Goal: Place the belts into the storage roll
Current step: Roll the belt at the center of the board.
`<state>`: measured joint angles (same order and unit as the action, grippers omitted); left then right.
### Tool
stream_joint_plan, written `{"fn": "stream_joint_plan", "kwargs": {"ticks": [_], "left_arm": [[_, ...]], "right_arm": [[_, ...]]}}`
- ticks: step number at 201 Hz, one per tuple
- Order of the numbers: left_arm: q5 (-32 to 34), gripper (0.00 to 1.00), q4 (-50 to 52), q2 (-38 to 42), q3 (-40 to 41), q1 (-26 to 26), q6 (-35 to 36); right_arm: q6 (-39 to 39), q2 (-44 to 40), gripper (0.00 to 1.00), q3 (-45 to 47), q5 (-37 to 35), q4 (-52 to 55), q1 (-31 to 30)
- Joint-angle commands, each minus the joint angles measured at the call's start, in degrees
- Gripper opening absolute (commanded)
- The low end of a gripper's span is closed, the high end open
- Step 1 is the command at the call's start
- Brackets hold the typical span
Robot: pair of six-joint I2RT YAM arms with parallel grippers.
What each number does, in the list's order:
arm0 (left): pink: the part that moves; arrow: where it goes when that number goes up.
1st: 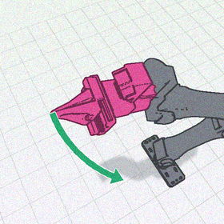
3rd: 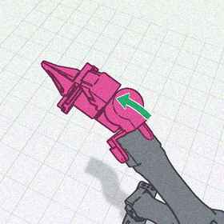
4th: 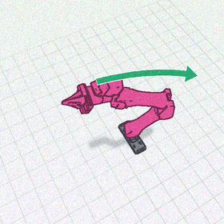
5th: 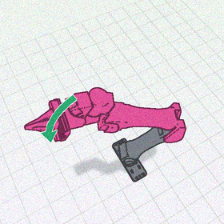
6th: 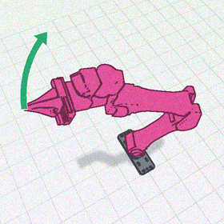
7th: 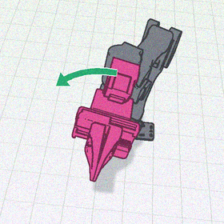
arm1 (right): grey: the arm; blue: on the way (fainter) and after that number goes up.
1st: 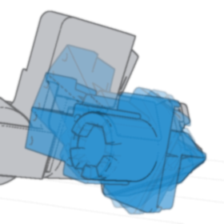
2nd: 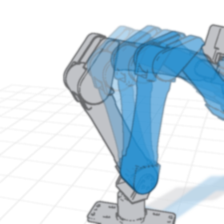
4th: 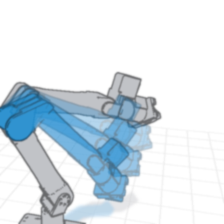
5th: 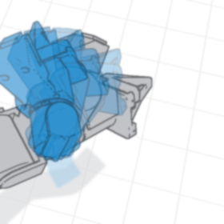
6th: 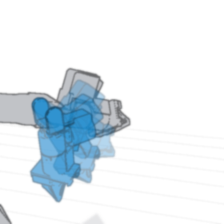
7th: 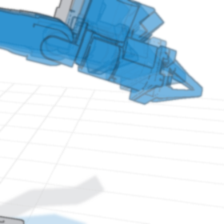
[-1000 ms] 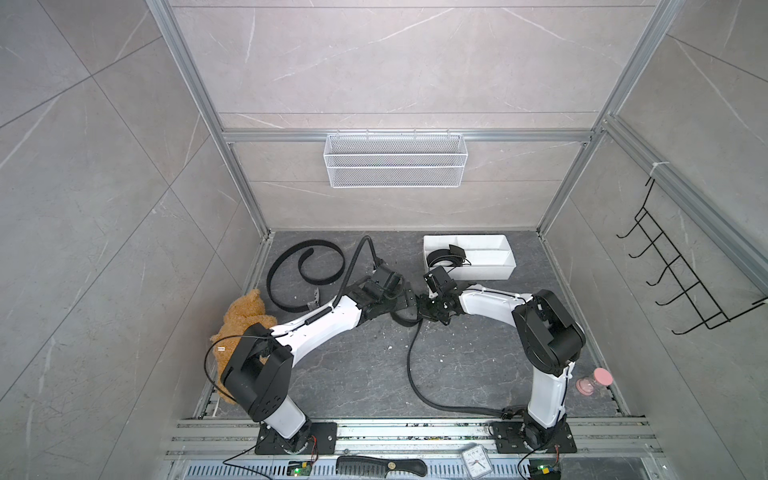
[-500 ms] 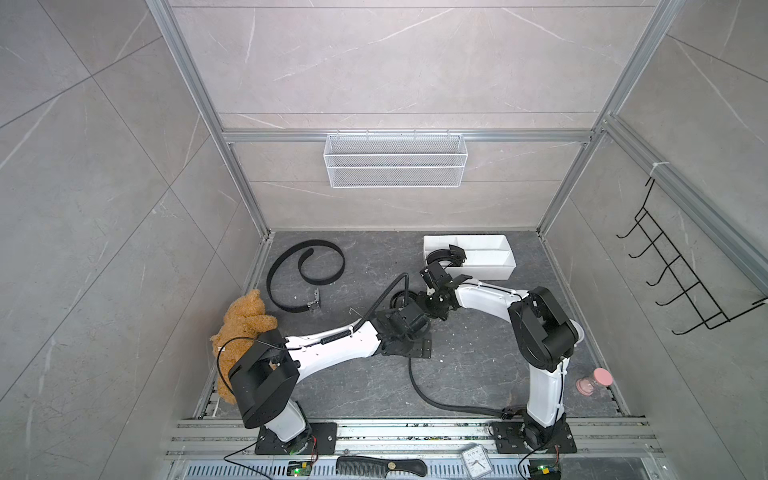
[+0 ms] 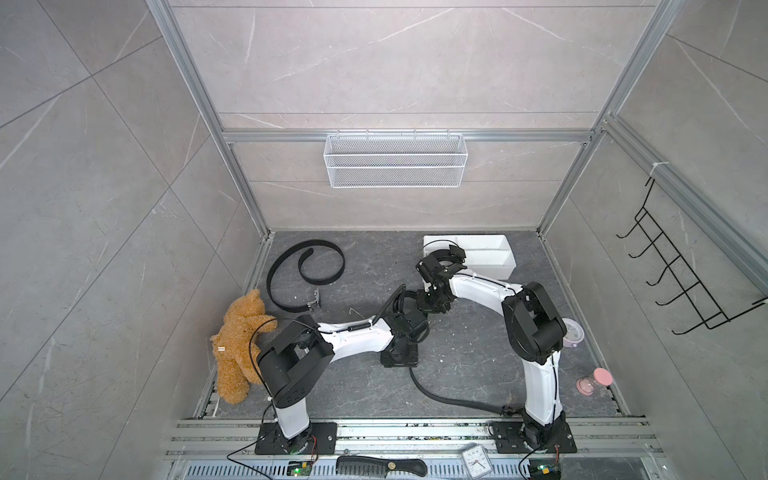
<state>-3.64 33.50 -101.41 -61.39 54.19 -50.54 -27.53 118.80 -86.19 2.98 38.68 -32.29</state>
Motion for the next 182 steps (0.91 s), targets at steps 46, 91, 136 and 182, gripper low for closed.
{"fn": "stream_joint_plan", "kwargs": {"ticks": [46, 91, 136, 182], "left_arm": [[5.20, 0.48, 13.49, 1.08, 1.55, -13.00, 13.30], [10.63, 0.48, 16.99, 0.66, -0.67, -21.02, 17.11], [17.66, 0.47, 19.40, -5.69, -8.43, -25.79, 20.26], [21.72, 0.47, 20.60, -13.15, -23.45, -25.89, 23.12]], "right_arm": [[7.34, 3.26, 0.00, -0.42, -3.95, 5.93, 3.04], [9.17, 3.30, 0.00, 0.18, -3.03, 5.97, 3.64], [9.77, -2.81, 0.00, 6.73, -5.44, 7.16, 2.76], [8.43, -7.97, 0.00, 12.76, -8.52, 8.43, 0.68]]}}
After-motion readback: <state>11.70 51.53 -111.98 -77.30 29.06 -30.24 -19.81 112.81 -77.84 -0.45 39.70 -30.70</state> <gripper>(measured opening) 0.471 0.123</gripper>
